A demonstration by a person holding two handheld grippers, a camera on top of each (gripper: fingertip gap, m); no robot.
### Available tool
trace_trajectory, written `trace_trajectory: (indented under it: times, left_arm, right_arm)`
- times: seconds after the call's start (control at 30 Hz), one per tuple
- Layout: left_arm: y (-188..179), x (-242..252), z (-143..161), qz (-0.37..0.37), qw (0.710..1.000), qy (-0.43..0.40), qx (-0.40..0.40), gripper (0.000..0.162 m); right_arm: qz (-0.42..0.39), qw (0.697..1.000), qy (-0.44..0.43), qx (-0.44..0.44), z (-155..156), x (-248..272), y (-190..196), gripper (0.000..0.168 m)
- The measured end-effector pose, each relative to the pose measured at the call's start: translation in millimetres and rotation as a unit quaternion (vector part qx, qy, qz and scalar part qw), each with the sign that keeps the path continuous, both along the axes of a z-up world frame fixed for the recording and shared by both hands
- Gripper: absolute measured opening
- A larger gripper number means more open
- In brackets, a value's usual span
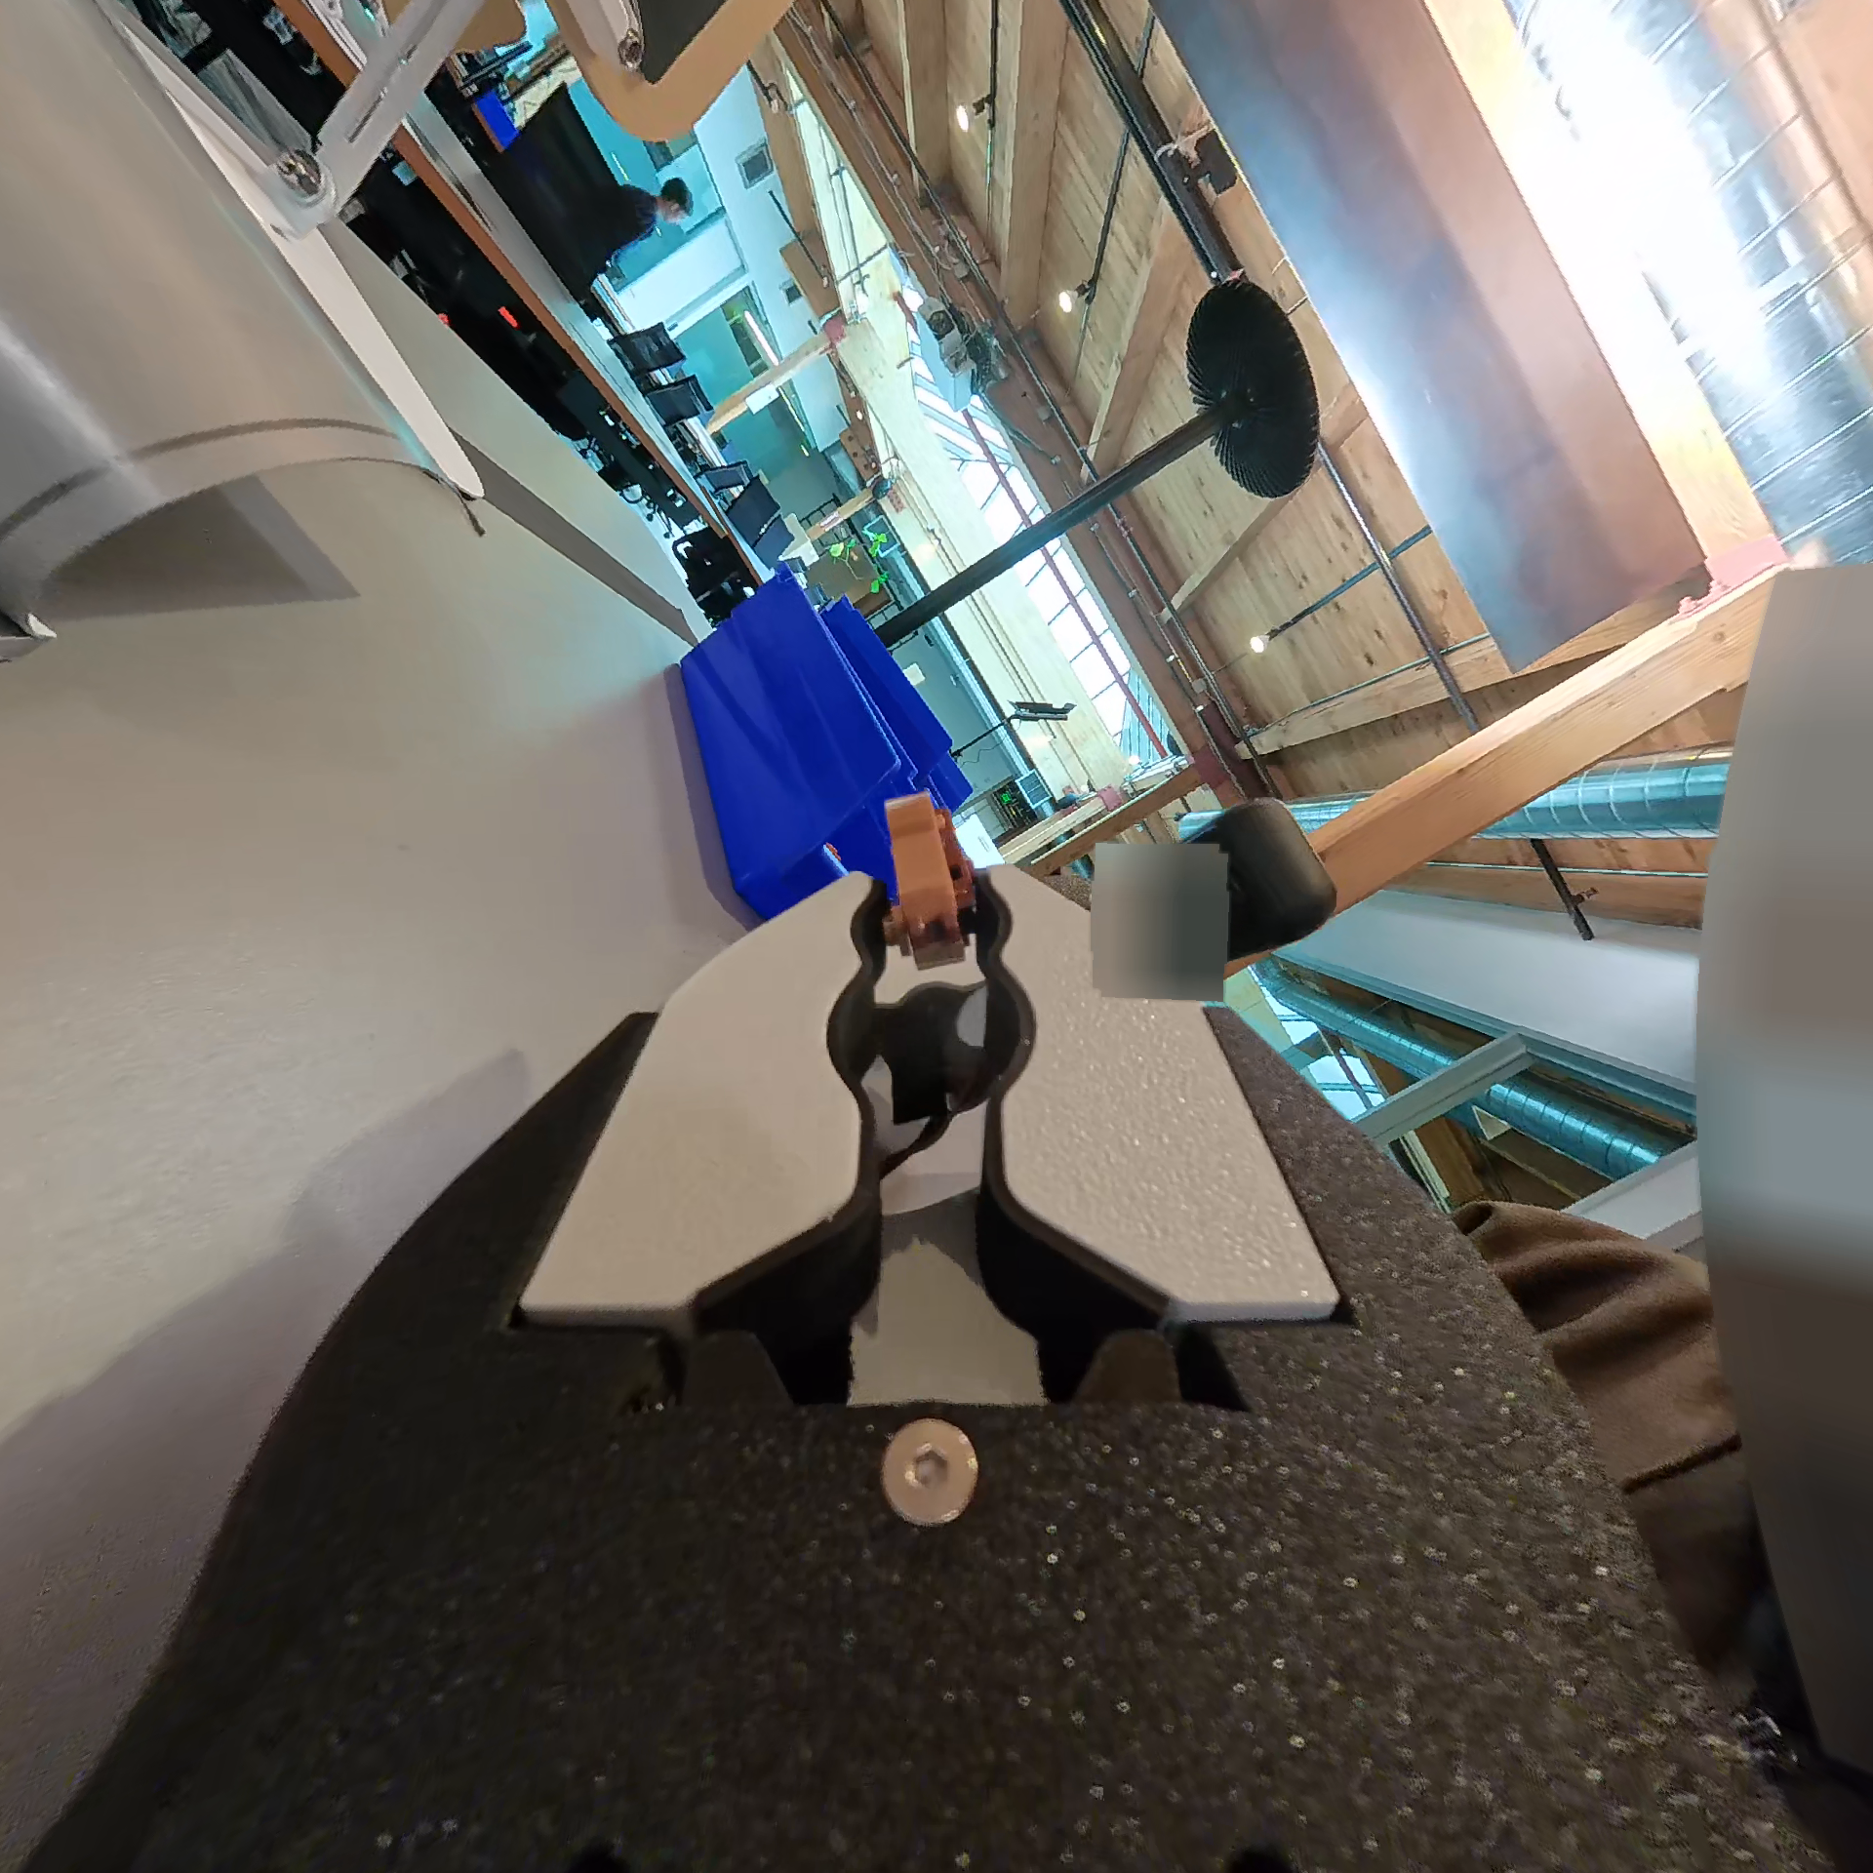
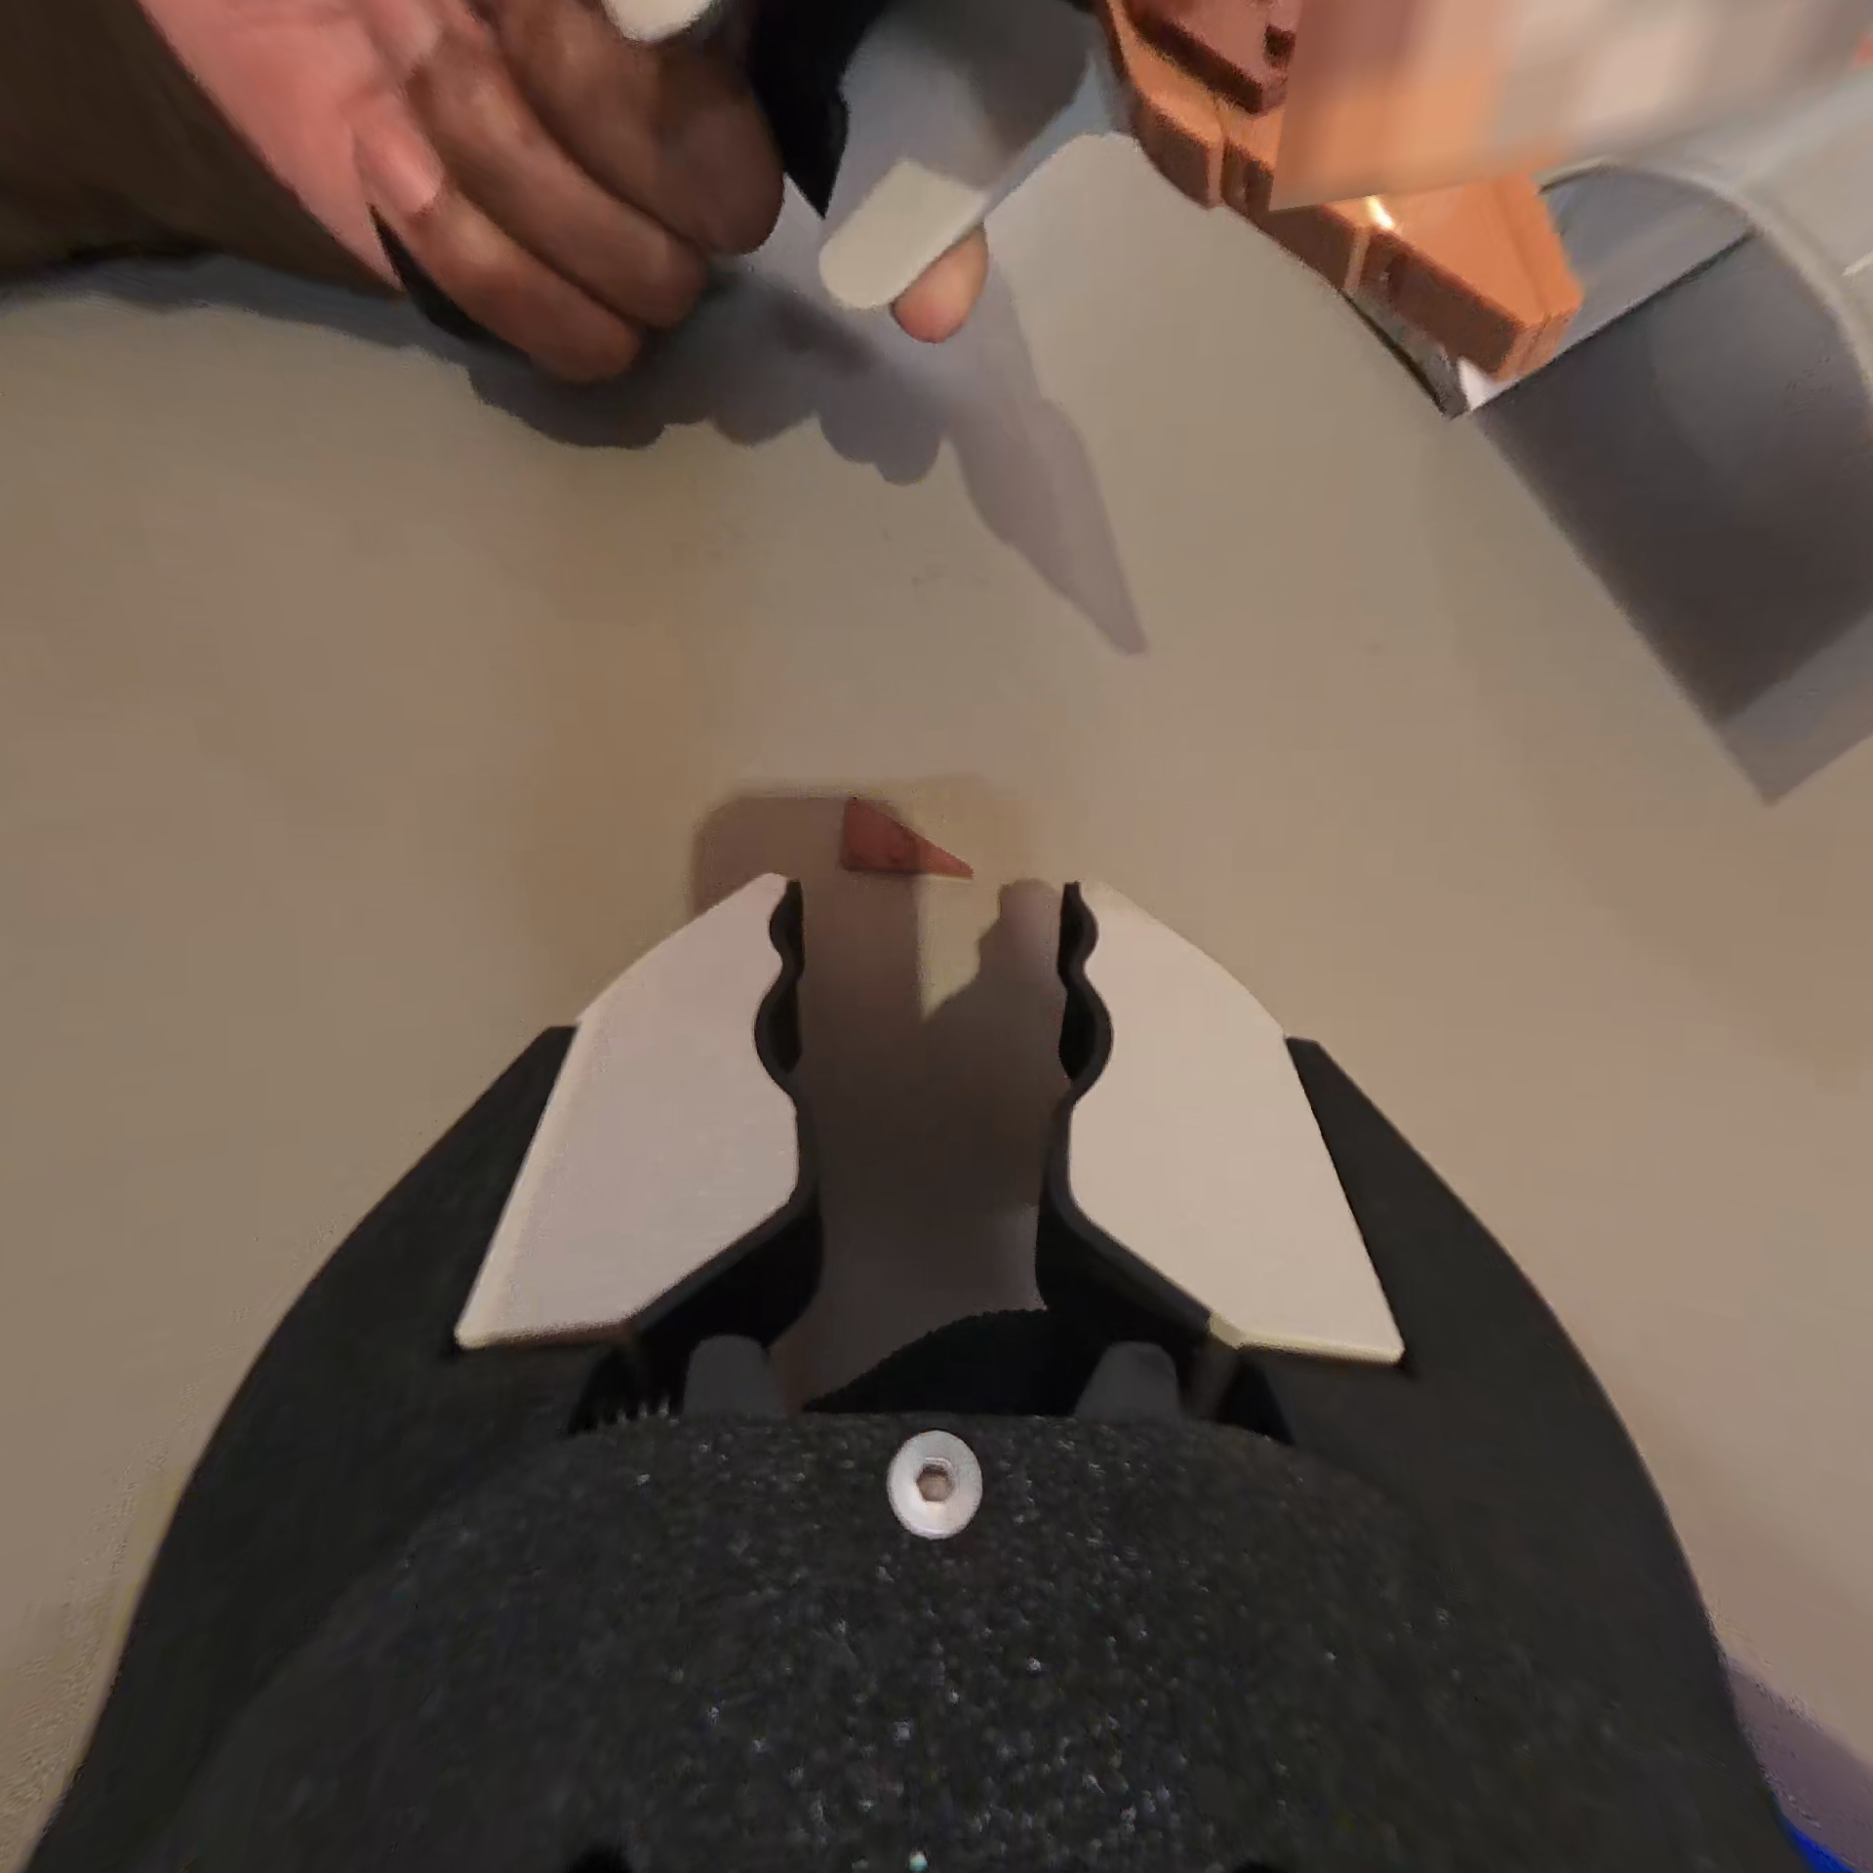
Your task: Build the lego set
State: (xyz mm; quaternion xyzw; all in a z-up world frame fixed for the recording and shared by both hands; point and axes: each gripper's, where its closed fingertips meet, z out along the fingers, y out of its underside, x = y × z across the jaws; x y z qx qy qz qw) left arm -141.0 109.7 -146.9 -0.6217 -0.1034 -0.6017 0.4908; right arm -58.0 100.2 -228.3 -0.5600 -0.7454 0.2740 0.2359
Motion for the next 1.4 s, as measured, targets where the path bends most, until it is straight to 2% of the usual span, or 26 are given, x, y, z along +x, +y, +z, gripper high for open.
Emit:
trace_trajectory:
  times: [0.2, 0.43, 0.57, 0.67, 0.9, 1.13, 1.4]
  left_arm:
    - [-0.5, 1.8, 0.2, -0.004, 1.000, -0.001, 0.001, 0.016]
    - [-1.1, 2.5, 0.4, -0.005, 1.000, 0.001, 0.001, 0.016]
    - [-1.2, 3.2, 0.3, -0.006, 1.000, 0.002, 0.001, 0.016]
    - [-1.2, 3.0, 0.4, -0.006, 1.000, 0.002, 0.001, 0.016]
    - [-1.0, 0.0, 1.1, -0.001, 1.000, 0.005, 0.003, 0.016]
    - [-1.4, 1.1, 2.1, -0.003, 1.000, 0.004, 0.004, 0.016]
    - [-1.8, 1.0, 2.6, -0.003, 1.000, 0.003, 0.005, 0.016]
  right_arm:
    - [0.066, 0.997, 0.028, 0.028, -5.5, -5.6, 0.9, 0.047]
    - [0.125, 0.991, 0.016, 0.051, -19.0, -13.4, -5.8, 0.044]
    - [0.122, 0.991, 0.016, 0.048, -19.9, -15.3, -10.9, 0.030]
    - [0.097, 0.994, 0.018, 0.050, -21.0, -17.4, -11.1, 0.013]
    - [-0.011, 0.999, 0.002, 0.046, -21.3, -10.1, -0.2, 0.013]
    - [-0.005, 0.999, 0.018, 0.045, -19.8, -5.2, -2.8, 0.033]
    - [-0.021, 1.000, -0.010, 0.000, -22.1, 2.5, -3.9, 0.032]
